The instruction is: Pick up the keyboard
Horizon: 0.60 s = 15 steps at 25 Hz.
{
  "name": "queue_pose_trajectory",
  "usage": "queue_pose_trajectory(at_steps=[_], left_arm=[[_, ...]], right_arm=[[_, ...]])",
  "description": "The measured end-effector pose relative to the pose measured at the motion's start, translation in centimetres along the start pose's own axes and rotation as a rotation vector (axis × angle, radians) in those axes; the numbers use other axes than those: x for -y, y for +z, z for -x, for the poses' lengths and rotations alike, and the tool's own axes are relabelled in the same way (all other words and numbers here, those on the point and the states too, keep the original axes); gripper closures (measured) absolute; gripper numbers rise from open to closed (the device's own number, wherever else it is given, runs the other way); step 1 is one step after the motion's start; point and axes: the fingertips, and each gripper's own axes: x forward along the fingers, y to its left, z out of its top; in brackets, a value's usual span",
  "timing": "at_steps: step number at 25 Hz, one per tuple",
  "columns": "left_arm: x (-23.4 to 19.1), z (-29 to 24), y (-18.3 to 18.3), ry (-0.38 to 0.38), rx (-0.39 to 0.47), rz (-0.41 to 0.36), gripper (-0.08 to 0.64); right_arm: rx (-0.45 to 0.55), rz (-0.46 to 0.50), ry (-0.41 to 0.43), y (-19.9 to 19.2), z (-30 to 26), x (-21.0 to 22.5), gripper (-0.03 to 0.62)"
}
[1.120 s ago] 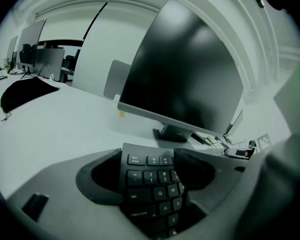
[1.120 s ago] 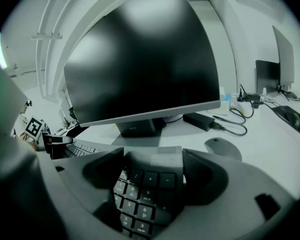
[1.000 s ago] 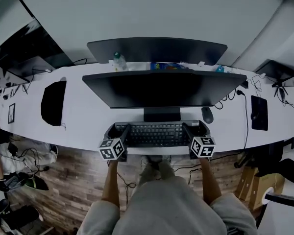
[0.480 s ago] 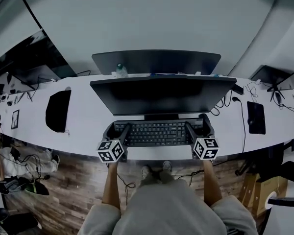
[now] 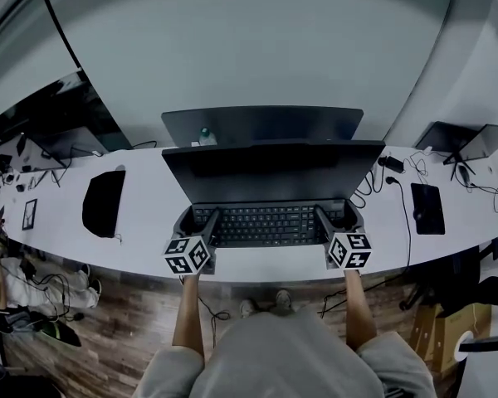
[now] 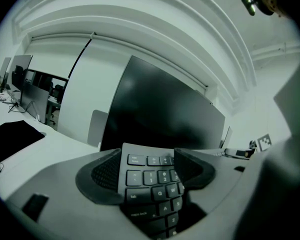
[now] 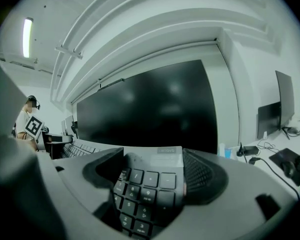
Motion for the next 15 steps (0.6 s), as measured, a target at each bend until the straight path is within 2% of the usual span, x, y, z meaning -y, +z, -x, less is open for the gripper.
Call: queue_pose_trajectory(at_steps=[15], left_arm=[[1.1,0.9,1.8,-0.001,0.044,-0.020,0.255]], right_arm=[[0.049,0.018,0.013,1.8,0.7,0.0,0.238]])
